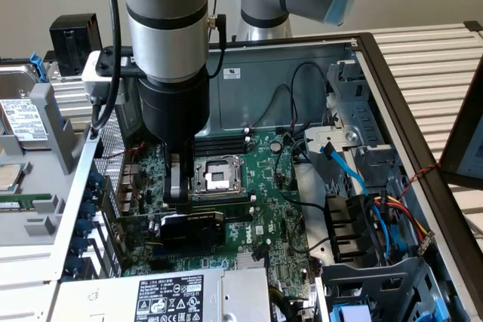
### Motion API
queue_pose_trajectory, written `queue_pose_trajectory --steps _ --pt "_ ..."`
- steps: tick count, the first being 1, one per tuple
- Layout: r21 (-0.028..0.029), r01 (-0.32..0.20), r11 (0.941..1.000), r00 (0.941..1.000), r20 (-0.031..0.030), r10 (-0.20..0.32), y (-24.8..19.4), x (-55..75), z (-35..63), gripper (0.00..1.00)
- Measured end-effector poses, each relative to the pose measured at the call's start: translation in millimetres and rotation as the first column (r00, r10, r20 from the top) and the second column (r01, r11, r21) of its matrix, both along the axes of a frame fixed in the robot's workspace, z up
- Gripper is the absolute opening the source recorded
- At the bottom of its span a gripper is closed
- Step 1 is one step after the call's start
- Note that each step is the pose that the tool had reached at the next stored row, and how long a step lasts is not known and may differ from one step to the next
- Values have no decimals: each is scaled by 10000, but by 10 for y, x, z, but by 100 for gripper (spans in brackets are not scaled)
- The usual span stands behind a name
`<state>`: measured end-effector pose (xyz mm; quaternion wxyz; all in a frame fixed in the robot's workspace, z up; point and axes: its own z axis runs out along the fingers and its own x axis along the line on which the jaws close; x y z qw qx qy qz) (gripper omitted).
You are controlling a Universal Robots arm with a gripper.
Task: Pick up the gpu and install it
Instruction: 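Press down on the gpu until it lock into place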
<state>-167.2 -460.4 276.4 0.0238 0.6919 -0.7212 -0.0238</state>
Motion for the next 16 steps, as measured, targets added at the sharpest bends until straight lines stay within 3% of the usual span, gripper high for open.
queue_pose_trajectory --steps 16 --pt "6 -1 10000 10000 -9 1 12 7 -36 11"
